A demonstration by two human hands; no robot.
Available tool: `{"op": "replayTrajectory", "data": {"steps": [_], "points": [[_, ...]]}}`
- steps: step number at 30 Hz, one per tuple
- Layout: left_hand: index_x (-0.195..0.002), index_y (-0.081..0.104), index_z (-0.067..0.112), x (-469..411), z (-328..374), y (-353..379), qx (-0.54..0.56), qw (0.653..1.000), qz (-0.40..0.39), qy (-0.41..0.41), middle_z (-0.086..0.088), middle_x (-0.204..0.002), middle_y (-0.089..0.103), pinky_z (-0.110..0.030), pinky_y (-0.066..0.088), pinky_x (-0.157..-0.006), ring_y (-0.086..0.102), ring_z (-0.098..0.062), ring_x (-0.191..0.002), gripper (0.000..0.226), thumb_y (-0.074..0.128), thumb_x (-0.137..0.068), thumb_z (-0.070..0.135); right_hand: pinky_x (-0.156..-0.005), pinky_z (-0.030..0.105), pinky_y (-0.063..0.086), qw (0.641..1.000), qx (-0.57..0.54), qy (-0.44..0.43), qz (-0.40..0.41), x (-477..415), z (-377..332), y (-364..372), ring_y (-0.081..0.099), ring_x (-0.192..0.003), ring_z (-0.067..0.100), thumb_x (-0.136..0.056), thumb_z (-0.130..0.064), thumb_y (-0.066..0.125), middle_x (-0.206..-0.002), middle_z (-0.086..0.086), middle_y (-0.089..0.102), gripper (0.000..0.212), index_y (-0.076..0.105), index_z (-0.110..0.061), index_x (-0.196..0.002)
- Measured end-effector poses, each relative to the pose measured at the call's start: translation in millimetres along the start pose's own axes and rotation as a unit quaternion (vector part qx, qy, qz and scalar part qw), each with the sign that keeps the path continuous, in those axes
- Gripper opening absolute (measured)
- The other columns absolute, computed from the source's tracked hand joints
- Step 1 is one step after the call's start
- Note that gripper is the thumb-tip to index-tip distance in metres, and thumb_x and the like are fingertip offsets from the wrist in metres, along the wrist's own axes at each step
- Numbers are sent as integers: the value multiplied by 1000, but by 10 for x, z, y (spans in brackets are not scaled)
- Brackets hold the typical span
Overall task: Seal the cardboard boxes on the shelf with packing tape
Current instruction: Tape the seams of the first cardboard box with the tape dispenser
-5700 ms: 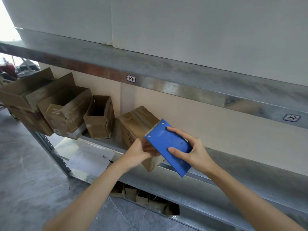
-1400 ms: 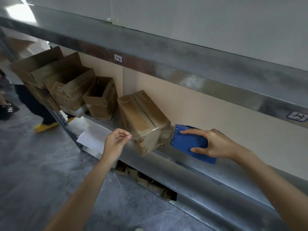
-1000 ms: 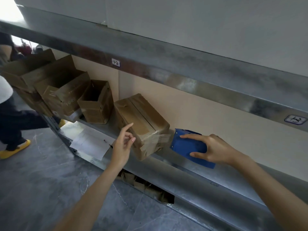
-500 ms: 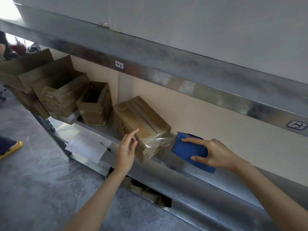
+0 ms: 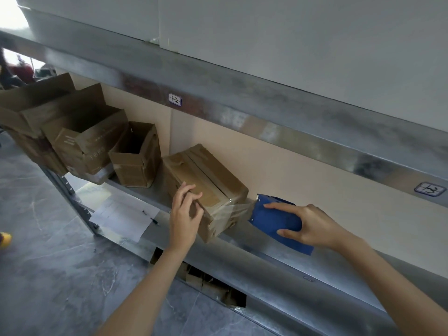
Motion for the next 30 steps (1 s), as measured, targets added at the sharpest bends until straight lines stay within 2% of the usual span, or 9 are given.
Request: {"op": "replayTrajectory", "data": {"steps": [2,6,10,13,16,20,24,28,30], "points": [[-101,64,11,15,3,18,4,1000,3,-3,-4,-134,52,-28,34,-114,35,-18,-144,16,54,-89,7,-50,19,33,1000,1,5,-2,-8,-11,-4,39,-46,18,-86,-41,69,-46,-8,45,64,35,-63,-136],[-112,61,10,46,-54,15,-17,999,-34,13,-3,-140,45,-42,38,-114,29,-21,-147,32,64,-82,-1,-49,20,33,1000,3,9,-8,-30,-32,-12,41,-46,16,-87,-41,69,-46,-13,47,64,35,-60,-137],[-116,60,12,33,-77,-53,-39,996,-74,20,0,-141,44,-45,48,-105,27,-20,-148,51,76,-71,-5,-49,19,32,1000,2,12,-11,-56,-42,4,41,-46,16,-87,-41,69,-47,-13,47,63,36,-60,-137],[-106,64,12,-30,-46,-75,-56,997,-53,12,-1,-129,55,-40,53,-94,37,-17,-139,41,77,-71,-6,-50,19,33,1000,2,16,-14,-57,-42,8,42,-47,16,-86,-42,69,-47,-13,47,63,36,-60,-137],[-98,68,11,-74,-31,-54,-73,997,-25,6,-1,-118,62,-37,55,-83,47,-21,-129,30,74,-74,-6,-50,19,32,1000,4,19,-14,-46,-31,-1,43,-49,15,-86,-43,68,-49,-14,48,62,36,-61,-136],[-93,69,11,-100,-26,-24,-74,997,8,1,-1,-110,65,-40,58,-73,52,-23,-122,23,70,-78,-7,-52,18,32,1000,13,20,-13,-41,-44,-14,44,-50,13,-87,-44,67,-49,-16,48,62,35,-62,-136],[-102,65,11,-38,-57,-34,-80,996,-33,15,-4,-123,59,-44,59,-84,46,-25,-133,36,75,-72,-6,-52,19,34,1000,16,22,-8,-41,-57,-25,43,-49,14,-86,-43,67,-46,-12,46,62,35,-62,-137],[-112,59,14,-12,-22,-55,-84,994,-73,-10,-1,-132,49,-52,54,-94,35,-22,-142,52,79,-65,3,-51,19,32,999,25,19,-6,-62,-84,-35,43,-49,15,-87,-44,66,-49,-16,49,62,34,-61,-137],[-119,54,16,12,-10,-58,-84,992,-94,-14,-1,-139,44,-54,50,-99,28,-20,-146,60,80,-65,10,-52,19,33,999,32,23,1,-65,-79,-48,42,-47,15,-87,-44,66,-45,-6,45,61,35,-61,-137]]}}
Point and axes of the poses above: each hand's wrist, its own x-axis away from the middle knuckle, its own y-axis out of the palm, z = x × y, the point moved 1 cm from there along -x, towards the middle knuckle
